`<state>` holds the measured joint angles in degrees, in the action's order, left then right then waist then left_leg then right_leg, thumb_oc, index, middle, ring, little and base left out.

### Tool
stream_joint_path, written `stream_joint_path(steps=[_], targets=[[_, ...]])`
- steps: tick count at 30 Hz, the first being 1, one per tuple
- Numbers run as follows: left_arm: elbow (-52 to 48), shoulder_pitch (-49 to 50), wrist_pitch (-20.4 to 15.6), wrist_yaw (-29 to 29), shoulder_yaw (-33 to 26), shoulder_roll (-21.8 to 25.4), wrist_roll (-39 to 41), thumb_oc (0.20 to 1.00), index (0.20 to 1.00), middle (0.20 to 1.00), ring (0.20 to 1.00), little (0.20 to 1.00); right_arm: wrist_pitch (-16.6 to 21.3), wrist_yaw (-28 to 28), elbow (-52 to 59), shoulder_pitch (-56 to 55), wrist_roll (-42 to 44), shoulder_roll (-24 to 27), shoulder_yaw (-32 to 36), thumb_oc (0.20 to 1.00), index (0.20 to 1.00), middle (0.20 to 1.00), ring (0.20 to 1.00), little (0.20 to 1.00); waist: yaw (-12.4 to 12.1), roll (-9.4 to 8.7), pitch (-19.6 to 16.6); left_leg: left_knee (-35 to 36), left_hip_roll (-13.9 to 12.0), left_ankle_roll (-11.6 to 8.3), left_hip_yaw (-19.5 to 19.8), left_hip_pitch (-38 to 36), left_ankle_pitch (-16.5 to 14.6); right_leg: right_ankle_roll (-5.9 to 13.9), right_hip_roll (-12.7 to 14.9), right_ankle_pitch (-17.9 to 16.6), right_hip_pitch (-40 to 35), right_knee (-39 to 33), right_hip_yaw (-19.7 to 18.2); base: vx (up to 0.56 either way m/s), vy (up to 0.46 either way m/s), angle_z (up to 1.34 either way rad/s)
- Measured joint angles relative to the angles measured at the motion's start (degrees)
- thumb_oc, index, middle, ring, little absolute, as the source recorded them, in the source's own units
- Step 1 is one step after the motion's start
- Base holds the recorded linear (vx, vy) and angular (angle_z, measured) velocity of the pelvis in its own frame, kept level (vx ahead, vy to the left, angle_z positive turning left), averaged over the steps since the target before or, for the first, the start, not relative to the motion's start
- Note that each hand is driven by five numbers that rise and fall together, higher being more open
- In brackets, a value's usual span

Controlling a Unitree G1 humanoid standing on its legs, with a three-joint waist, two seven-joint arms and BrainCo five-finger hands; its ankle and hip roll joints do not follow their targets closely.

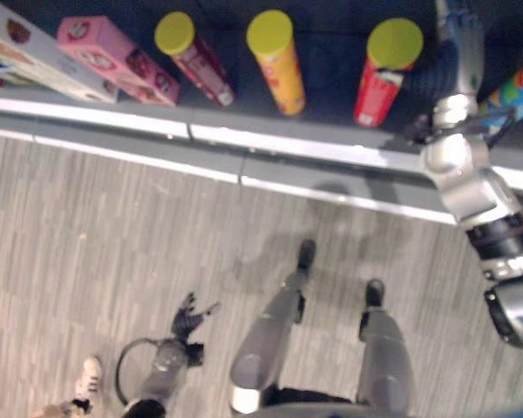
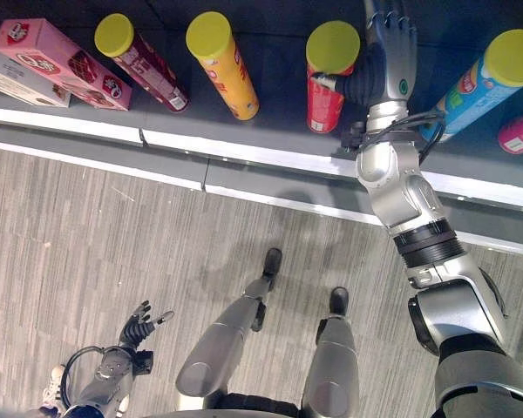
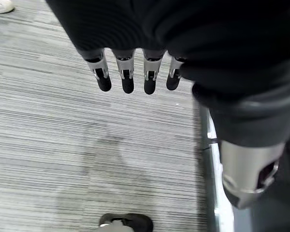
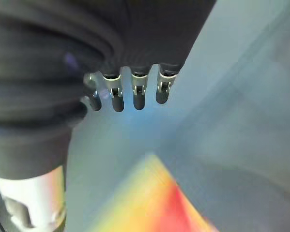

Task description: Put the goods on the table back onto the shelves and tidy them up.

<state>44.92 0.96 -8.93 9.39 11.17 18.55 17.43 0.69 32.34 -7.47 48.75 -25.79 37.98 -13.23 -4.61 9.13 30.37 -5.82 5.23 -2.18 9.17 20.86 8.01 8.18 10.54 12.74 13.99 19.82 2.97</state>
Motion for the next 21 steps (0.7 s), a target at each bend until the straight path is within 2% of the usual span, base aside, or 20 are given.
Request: stream_joint_path(steps=[2,5,8,10,11,13,14,15,16,17,18,19,20,21], targets=[[-0.03,0.03,0.48,0.00,-0.02,-0.32,-0.10,1.000,1.000,1.000,1.000,1.000,0.46,-0.03,5.46,-5.27,0.64,-0.33,3.38,1.000,1.000,1.000,1.000,1.000,0.43,-0.03,0.00,0.95,-0.13,0.00,0.33,-1.94,-0.06,-0.06,0.00,-0.04,-1.86,-0.28,0.65,0.06,0.003,0.08],[0.63,0.44,2.12,-0.07,-1.28,-1.46,-0.75,1.000,1.000,1.000,1.000,1.000,3.69,-3.00,14.30,-18.02,7.20,-3.63,7.86,1.000,1.000,1.000,1.000,1.000,2.12,-1.21,-0.62,1.53,-0.88,0.17,-0.62,-3.26,-0.90,-0.37,-0.33,-0.56,-3.34,-1.74,0.33,0.09,0.051,-0.13],[2.21,0.78,3.16,-0.95,-3.32,-2.42,-3.01,1.000,1.000,1.000,1.000,1.000,5.26,-10.30,16.18,-30.12,16.10,-6.08,9.64,1.000,1.000,1.000,1.000,1.000,4.38,-3.97,-1.61,1.87,-1.79,0.75,-3.24,-4.78,-0.94,-0.27,-0.95,-2.00,-4.28,-3.97,-2.14,0.07,0.142,-0.48],[4.62,0.55,3.87,-1.56,-5.01,-2.42,-5.16,1.000,1.000,1.000,1.000,1.000,5.55,-15.61,16.59,-38.48,19.66,-6.98,11.71,1.000,1.000,1.000,1.000,1.000,7.25,-6.83,-3.10,1.86,-2.31,1.32,-6.24,-6.40,-2.01,0.11,-1.03,-3.00,-4.83,-6.15,-4.58,0.03,0.180,-0.68],[5.26,0.91,3.85,-1.63,-5.39,-2.24,-5.16,1.000,1.000,1.000,1.000,1.000,6.05,-16.45,16.48,-39.89,20.79,-7.56,12.34,1.000,1.000,1.000,1.000,1.000,7.50,-7.37,-3.84,1.67,-2.59,1.47,-7.36,-6.54,-2.45,0.18,-1.08,-3.10,-5.13,-6.46,-5.62,0.01,0.154,-0.94],[5.95,0.44,3.98,-2.00,-6.92,-1.85,-5.31,1.000,1.000,1.000,1.000,1.000,6.52,-19.39,16.44,-43.42,24.64,-9.59,14.36,1.000,1.000,1.000,1.000,1.000,10.52,-10.07,-5.13,1.42,-3.53,2.04,-11.76,-8.20,-3.79,0.79,-1.20,-5.42,-4.72,-8.50,-7.82,-0.03,0.123,-1.23],[6.23,0.52,3.79,-2.11,-7.72,-1.51,-5.48,1.000,1.000,1.000,1.000,1.000,6.60,-20.46,15.46,-43.30,25.81,-10.30,14.15,1.000,1.000,1.000,1.000,1.000,10.35,-10.94,-5.53,1.99,-4.71,2.67,-15.28,-9.50,-4.21,1.01,-1.05,-7.25,-4.43,-8.82,-6.68,-0.06,0.062,-1.37],[6.15,0.36,3.70,-2.17,-8.14,-1.58,-5.83,1.000,1.000,1.000,1.000,1.000,6.53,-20.71,15.29,-43.46,26.05,-10.22,14.22,1.000,1.000,1.000,1.000,1.000,10.71,-11.31,-5.83,1.99,-4.94,2.79,-16.22,-10.08,-4.38,1.04,-0.97,-8.50,-4.94,-10.48,-6.88,-0.05,0.002,-1.40],[5.41,-0.46,3.65,-2.20,-8.10,-1.31,-6.47,1.000,1.000,1.000,1.000,1.000,7.34,-20.79,14.38,-43.49,25.96,-10.09,14.71,1.000,1.000,1.000,1.000,1.000,11.89,-11.27,-6.11,1.73,-6.62,3.08,-19.10,-11.05,-5.16,0.15,-0.53,-11.84,-4.80,-12.84,-1.57,-0.03,-0.059,-1.29],[5.03,-0.50,3.50,-2.24,-8.67,-1.07,-6.90,1.000,1.000,1.000,1.000,1.000,7.40,-20.86,13.49,-43.41,25.98,-10.30,14.43,1.000,1.000,1.000,1.000,1.000,11.12,-11.60,-6.34,1.71,-7.78,3.23,-21.02,-11.69,-5.38,-0.56,0.59,-11.65,-4.42,-13.49,4.34,-0.01,-0.054,-1.22],[5.05,-1.18,3.42,-2.16,-8.92,-0.91,-7.37,1.000,1.000,1.000,1.000,1.000,7.59,-21.17,13.72,-44.11,25.99,-10.11,15.09,1.000,1.000,1.000,1.000,1.000,11.68,-11.03,-6.59,0.93,-8.91,2.96,-21.78,-11.94,-6.24,-0.70,1.74,-11.61,-5.70,-15.30,7.80,-0.02,-0.163,-0.81],[5.03,-1.20,3.42,-2.15,-9.15,-0.85,-7.38,1.000,1.000,1.000,1.000,1.000,7.77,-21.24,13.69,-44.58,26.00,-10.10,15.41,1.000,1.000,1.000,1.000,1.000,11.61,-10.87,-6.72,0.68,-9.22,3.10,-21.99,-12.06,-6.64,-0.86,2.51,-11.65,-6.33,-15.95,9.12,-0.01,-0.195,-0.70],[4.55,-1.30,2.79,-2.16,-9.03,0.03,-7.40,1.000,1.000,1.000,1.000,1.000,7.88,-21.27,13.53,-45.70,25.96,-10.03,16.20,1.000,1.000,1.000,1.000,1.000,11.85,-11.96,-7.45,-0.75,-10.50,1.40,-24.52,-12.77,-7.48,-0.46,6.00,-11.99,-7.57,-18.06,11.34,0.05,-0.259,-0.67],[4.76,-1.28,2.90,-2.15,-9.26,0.34,-7.40,1.000,1.000,1.000,1.000,1.000,7.92,-21.29,12.93,-45.49,25.89,-9.90,16.25,1.000,1.000,1.000,1.000,1.000,11.27,-12.08,-7.51,-1.77,-11.85,0.87,-25.87,-12.95,-7.83,-0.24,7.03,-11.86,-7.23,-17.36,13.89,0.07,-0.217,-1.28]])
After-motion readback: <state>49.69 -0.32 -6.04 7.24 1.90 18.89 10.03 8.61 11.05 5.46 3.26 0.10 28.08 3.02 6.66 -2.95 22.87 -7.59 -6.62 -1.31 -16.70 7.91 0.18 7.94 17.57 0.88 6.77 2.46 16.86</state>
